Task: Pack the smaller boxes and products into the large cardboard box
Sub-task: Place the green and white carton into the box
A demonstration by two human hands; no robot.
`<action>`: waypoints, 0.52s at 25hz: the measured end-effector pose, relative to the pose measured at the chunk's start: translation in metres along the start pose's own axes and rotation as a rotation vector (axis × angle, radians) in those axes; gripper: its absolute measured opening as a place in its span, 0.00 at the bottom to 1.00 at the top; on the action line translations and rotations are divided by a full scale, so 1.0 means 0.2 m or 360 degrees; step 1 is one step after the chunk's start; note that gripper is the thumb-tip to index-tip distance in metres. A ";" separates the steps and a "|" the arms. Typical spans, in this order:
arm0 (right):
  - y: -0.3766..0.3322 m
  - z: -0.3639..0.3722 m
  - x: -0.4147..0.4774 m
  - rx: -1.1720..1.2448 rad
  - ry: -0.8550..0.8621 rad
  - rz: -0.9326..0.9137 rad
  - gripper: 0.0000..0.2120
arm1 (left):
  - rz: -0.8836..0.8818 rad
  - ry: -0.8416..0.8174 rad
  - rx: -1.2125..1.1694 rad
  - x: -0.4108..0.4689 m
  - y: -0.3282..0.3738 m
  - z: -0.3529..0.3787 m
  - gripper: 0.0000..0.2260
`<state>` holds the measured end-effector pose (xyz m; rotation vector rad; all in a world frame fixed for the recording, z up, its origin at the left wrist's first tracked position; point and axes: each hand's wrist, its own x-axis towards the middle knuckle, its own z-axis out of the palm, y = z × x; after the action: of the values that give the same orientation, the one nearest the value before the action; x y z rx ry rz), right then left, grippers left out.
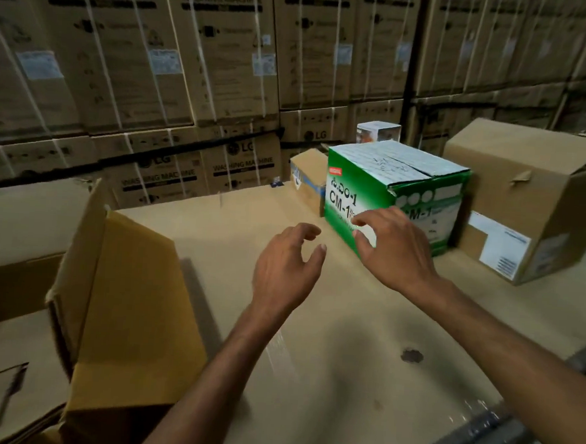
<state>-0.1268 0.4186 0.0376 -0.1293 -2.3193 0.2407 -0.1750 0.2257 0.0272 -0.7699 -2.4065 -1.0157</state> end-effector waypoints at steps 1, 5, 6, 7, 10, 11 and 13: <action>0.09 0.01 0.03 0.0003 0.0023 0.0044 0.07 | -0.0021 -0.0026 -0.0062 0.05 0.03 0.07 0.12; 0.44 0.09 0.19 0.0048 0.0038 0.0138 0.07 | -0.0126 -0.0034 -0.0236 0.29 0.15 0.36 0.11; 0.54 0.11 0.22 0.0060 0.0006 0.0137 0.08 | -0.0160 -0.0027 -0.0271 0.34 0.20 0.45 0.11; 0.64 0.12 0.25 0.0077 -0.0022 0.0127 0.08 | -0.0191 -0.0025 -0.0306 0.39 0.24 0.53 0.10; 0.93 0.15 0.30 0.0158 -0.0050 0.0115 0.07 | -0.0276 -0.0043 -0.0406 0.51 0.36 0.80 0.10; 1.03 0.16 0.32 0.0180 -0.0042 0.0128 0.07 | -0.0306 -0.0042 -0.0442 0.55 0.40 0.88 0.10; 1.19 0.16 0.39 0.0190 0.0014 0.0125 0.08 | -0.0381 -0.0028 -0.0535 0.61 0.46 1.01 0.10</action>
<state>-0.1992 0.6606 0.0195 -0.1619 -2.2874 0.4163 -0.2421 0.4696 0.0127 -0.6064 -2.4146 -1.5426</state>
